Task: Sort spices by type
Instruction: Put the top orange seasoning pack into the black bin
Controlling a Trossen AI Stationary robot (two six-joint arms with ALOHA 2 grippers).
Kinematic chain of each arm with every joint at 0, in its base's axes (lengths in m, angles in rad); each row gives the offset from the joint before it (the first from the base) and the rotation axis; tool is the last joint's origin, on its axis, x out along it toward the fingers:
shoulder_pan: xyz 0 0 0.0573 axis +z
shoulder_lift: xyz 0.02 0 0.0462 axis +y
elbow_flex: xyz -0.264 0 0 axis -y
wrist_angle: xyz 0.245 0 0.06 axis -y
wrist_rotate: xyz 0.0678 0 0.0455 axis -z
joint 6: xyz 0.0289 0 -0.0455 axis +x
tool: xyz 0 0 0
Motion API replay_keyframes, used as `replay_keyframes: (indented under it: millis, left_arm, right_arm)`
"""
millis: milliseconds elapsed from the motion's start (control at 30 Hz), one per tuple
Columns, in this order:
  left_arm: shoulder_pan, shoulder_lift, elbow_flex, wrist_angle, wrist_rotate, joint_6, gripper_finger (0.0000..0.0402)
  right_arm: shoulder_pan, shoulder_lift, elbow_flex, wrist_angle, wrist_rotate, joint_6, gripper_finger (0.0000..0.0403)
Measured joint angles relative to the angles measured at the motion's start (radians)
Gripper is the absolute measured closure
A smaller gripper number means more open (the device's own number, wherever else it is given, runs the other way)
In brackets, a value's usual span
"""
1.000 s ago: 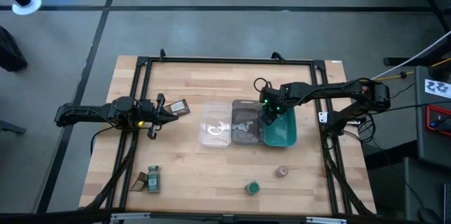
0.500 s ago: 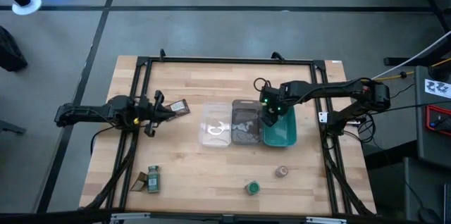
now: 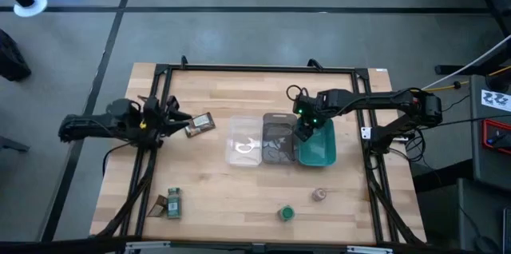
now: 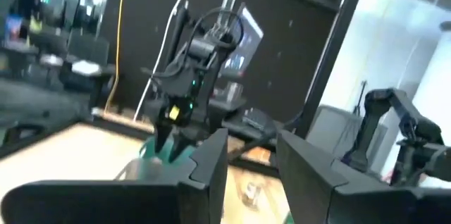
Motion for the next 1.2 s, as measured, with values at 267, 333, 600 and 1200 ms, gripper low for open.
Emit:
replay_keyframes:
  millis: [267, 333, 600, 1200]
  left_arm:
    - [0.0, 0.333, 0.337, -0.374, 0.024, -0.161, 0.0304]
    - [0.0, 0.426, 0.405, -0.458, 0.026, -0.188, 0.0305]
    - [-0.008, 0.751, 0.509, -0.513, 0.064, -0.161, 0.0306]
    - [-0.243, 1.262, 0.512, 0.338, 0.098, 0.15, 0.0306]
  right_arm:
    - [0.0, 0.0, 0.023, -0.007, 0.009, -0.047, 0.0149]
    - [0.0, 0.0, 0.026, -0.008, 0.01, -0.055, 0.0149]
    - [0.0, -0.007, 0.066, -0.027, 0.014, -0.126, 0.0148]
    - [0.0, -0.19, 0.109, -0.065, 0.085, -0.15, 0.0148]
